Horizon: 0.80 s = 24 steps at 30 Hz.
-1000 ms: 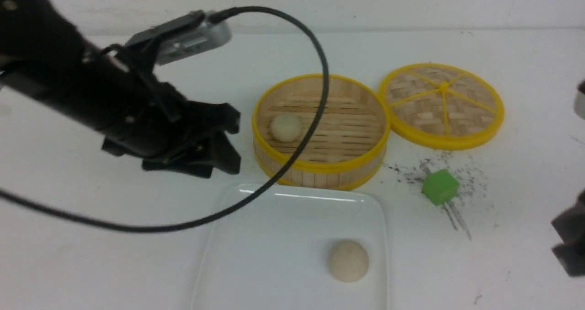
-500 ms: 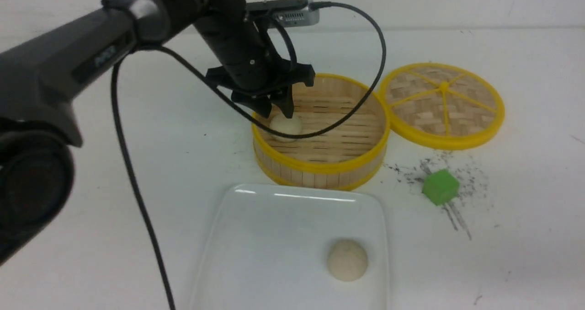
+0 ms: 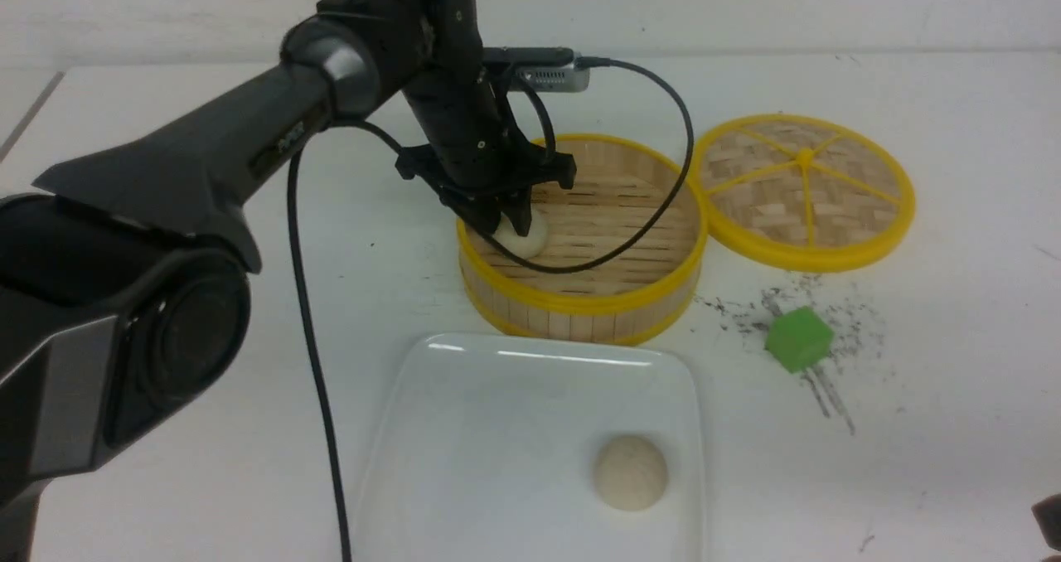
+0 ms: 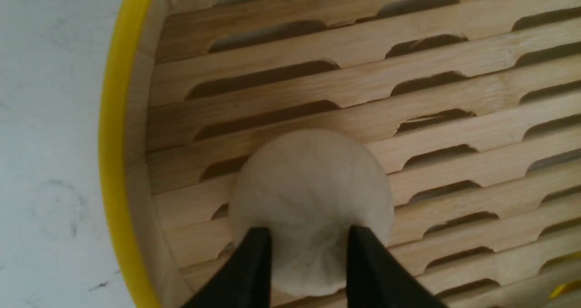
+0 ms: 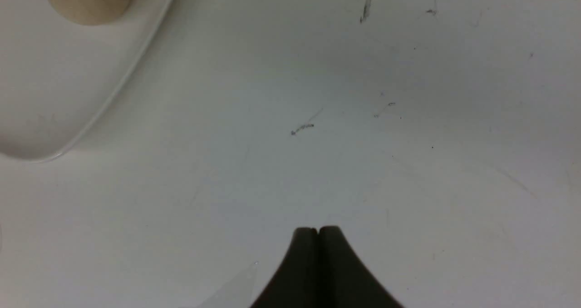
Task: Put the steamed buns into the plate on the white tablecloth.
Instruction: 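Reach into the bamboo steamer and grasp a bun with the left gripper, then carry the bun from the bamboo steamer to the plate with the left gripper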
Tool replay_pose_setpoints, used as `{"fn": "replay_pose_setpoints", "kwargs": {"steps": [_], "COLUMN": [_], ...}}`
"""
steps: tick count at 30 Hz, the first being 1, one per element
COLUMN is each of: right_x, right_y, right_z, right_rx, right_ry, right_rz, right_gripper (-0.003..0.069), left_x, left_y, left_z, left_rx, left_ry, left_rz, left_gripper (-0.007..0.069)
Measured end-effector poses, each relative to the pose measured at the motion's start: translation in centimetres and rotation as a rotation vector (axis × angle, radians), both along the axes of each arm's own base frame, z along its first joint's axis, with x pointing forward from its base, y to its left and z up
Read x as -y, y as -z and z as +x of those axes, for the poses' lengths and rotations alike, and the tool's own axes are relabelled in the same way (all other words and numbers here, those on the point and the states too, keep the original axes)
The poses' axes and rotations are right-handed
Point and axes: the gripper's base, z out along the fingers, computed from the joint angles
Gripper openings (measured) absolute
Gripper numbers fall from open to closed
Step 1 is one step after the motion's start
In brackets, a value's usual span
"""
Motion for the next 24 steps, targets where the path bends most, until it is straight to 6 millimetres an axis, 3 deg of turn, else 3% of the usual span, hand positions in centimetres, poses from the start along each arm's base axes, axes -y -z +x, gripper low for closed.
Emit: {"fn": "replay_pose_setpoints", "kwargs": {"steps": [5,9,13,16,17,18,20,23,24], "right_x": [0.0,0.0,0.1,0.1,0.2,0.2,0.2,0.2,0.2], "right_y": [0.0,0.1,0.5,1.0,1.3,1.4,1.6,1.6,1.6], "right_z": [0.0,0.0,-0.1,-0.2,-0.2,-0.2,-0.3,-0.3,-0.3], "right_rx": [0.000,-0.002,-0.014,-0.026,-0.033,-0.036,-0.044,-0.045,-0.043], "right_ry": [0.000,0.000,0.000,0.000,0.000,0.000,0.001,0.000,0.001], "right_rz": [0.000,-0.001,-0.012,-0.022,-0.026,-0.028,-0.032,-0.031,-0.030], "right_gripper": [-0.0005,-0.0001,0.0001,0.0001,0.0001,0.0003,0.0005,0.0005,0.0006], "left_x": [0.0,-0.1,-0.8,-1.8,-2.5,-2.9,-4.3,-5.5,-6.3], "left_y": [0.0,-0.6,-5.4,-10.2,-12.9,-14.0,-17.7,-19.5,-19.8], "left_z": [0.0,-0.3,-1.9,-3.9,-5.1,-5.7,-8.1,-10.4,-12.2], "left_rx": [-0.008,-0.015,0.029,0.090,0.143,0.165,0.248,0.274,0.257], "left_ry": [-0.019,-0.020,-0.014,-0.008,-0.005,-0.004,-0.011,-0.019,-0.027], "left_rz": [-0.005,-0.004,-0.024,-0.038,-0.044,-0.038,-0.034,-0.033,-0.038], "left_gripper": [0.0036,0.0020,0.0020,0.0020,0.0020,0.0020,0.0020,0.0020,0.0020]}}
